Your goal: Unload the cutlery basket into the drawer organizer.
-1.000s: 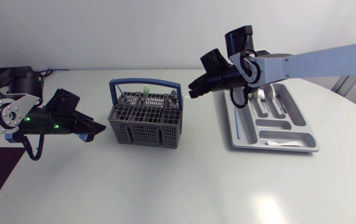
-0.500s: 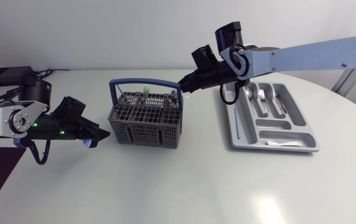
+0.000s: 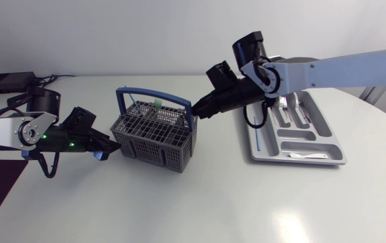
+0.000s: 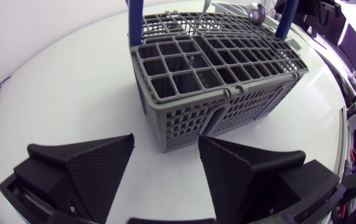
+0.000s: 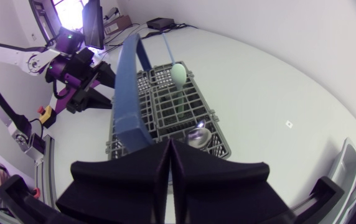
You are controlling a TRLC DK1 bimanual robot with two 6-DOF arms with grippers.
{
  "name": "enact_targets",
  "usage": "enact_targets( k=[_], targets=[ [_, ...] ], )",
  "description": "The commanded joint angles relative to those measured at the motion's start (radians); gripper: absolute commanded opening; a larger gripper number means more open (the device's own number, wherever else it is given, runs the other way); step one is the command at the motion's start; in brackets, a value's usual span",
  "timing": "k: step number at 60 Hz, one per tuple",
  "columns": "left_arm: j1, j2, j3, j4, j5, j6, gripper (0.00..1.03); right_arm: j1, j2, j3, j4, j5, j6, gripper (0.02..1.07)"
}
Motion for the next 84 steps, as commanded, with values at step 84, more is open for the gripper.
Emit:
enact_targets(
  k=[84],
  targets=[
    [-0.066,0.254,0.250,0.066,0.025,-0.095,0.86,0.136,-0.130,-0.307,0.064,0.089,0.032,0.07]
  ],
)
